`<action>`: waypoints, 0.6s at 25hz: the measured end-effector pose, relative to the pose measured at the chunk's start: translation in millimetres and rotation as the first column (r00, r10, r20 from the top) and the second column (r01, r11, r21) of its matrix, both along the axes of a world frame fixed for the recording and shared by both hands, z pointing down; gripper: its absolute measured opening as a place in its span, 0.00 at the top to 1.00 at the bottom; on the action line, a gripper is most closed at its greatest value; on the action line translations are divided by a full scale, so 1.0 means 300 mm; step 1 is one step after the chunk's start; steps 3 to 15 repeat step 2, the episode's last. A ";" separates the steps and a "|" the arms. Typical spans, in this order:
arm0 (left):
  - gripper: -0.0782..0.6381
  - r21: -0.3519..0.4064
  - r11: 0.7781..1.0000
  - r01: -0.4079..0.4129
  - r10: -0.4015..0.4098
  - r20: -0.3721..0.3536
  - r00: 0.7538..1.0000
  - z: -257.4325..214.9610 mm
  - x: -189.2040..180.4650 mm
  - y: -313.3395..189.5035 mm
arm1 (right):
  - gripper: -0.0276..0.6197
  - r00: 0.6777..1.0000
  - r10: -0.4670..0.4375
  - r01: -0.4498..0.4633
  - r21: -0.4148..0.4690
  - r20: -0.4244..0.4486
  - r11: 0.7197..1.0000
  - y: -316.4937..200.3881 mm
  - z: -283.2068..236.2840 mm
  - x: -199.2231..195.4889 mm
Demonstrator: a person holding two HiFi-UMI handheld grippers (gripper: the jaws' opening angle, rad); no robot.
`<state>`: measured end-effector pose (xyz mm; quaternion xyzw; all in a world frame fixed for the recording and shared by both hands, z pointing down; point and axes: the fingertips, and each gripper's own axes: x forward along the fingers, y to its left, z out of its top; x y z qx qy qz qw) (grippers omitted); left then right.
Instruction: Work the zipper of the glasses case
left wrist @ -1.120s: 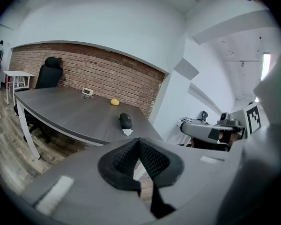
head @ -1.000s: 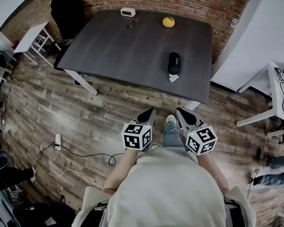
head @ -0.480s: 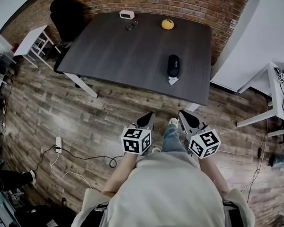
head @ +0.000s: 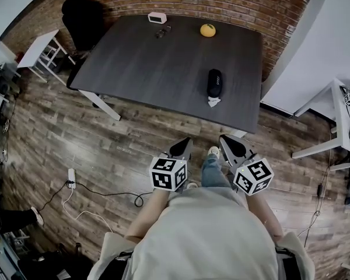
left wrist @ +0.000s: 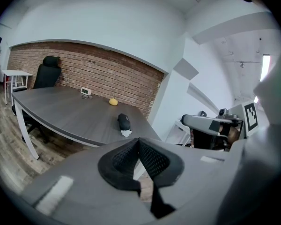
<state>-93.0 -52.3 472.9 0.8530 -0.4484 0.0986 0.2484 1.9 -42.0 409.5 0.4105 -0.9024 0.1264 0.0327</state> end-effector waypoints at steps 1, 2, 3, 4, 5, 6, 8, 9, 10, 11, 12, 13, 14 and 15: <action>0.88 0.000 1.000 0.001 -0.001 -0.001 1.000 -0.001 0.001 -0.005 | 0.95 1.000 -0.002 0.002 0.002 -0.001 1.000 -0.006 -0.003 0.002; 0.88 -0.001 1.000 0.002 -0.002 -0.002 1.000 -0.003 0.001 -0.010 | 0.95 1.000 -0.003 0.003 0.003 -0.002 1.000 -0.012 -0.005 0.003; 0.88 -0.001 1.000 0.002 -0.002 -0.002 1.000 -0.003 0.001 -0.010 | 0.95 1.000 -0.003 0.003 0.003 -0.002 1.000 -0.012 -0.005 0.003; 0.88 -0.001 1.000 0.002 -0.002 -0.002 1.000 -0.003 0.001 -0.010 | 0.95 1.000 -0.003 0.003 0.003 -0.002 1.000 -0.012 -0.005 0.003; 0.88 -0.001 1.000 0.002 -0.002 -0.002 1.000 -0.003 0.001 -0.010 | 0.95 1.000 -0.003 0.003 0.003 -0.002 1.000 -0.012 -0.005 0.003; 0.88 -0.001 1.000 0.002 -0.002 -0.002 1.000 -0.003 0.001 -0.010 | 0.95 1.000 -0.003 0.003 0.003 -0.002 1.000 -0.012 -0.005 0.003; 0.88 -0.001 1.000 0.002 -0.002 -0.002 1.000 -0.003 0.001 -0.010 | 0.95 1.000 -0.003 0.003 0.003 -0.002 1.000 -0.012 -0.005 0.003; 0.88 -0.001 1.000 0.002 -0.002 -0.002 1.000 -0.003 0.001 -0.010 | 0.95 1.000 -0.003 0.003 0.003 -0.002 1.000 -0.012 -0.005 0.003; 0.88 -0.001 1.000 0.002 -0.002 -0.002 1.000 -0.003 0.001 -0.010 | 0.95 1.000 -0.003 0.003 0.003 -0.002 1.000 -0.012 -0.005 0.003; 0.88 -0.001 1.000 0.002 -0.002 -0.002 1.000 -0.003 0.001 -0.010 | 0.95 1.000 -0.003 0.003 0.003 -0.002 1.000 -0.012 -0.005 0.003; 0.88 -0.001 1.000 0.002 -0.002 -0.002 1.000 -0.003 0.001 -0.010 | 0.95 1.000 -0.003 0.003 0.003 -0.002 1.000 -0.012 -0.005 0.003; 0.88 -0.001 1.000 0.002 -0.002 -0.002 1.000 -0.003 0.001 -0.010 | 0.95 1.000 -0.003 0.003 0.003 -0.002 1.000 -0.012 -0.005 0.003; 0.88 -0.001 1.000 0.002 -0.002 -0.002 1.000 -0.003 0.001 -0.010 | 0.95 1.000 -0.003 0.003 0.003 -0.002 1.000 -0.012 -0.005 0.003; 0.88 -0.001 1.000 0.002 -0.002 -0.002 1.000 -0.003 0.001 -0.010 | 0.95 1.000 -0.003 0.003 0.003 -0.002 1.000 -0.012 -0.005 0.003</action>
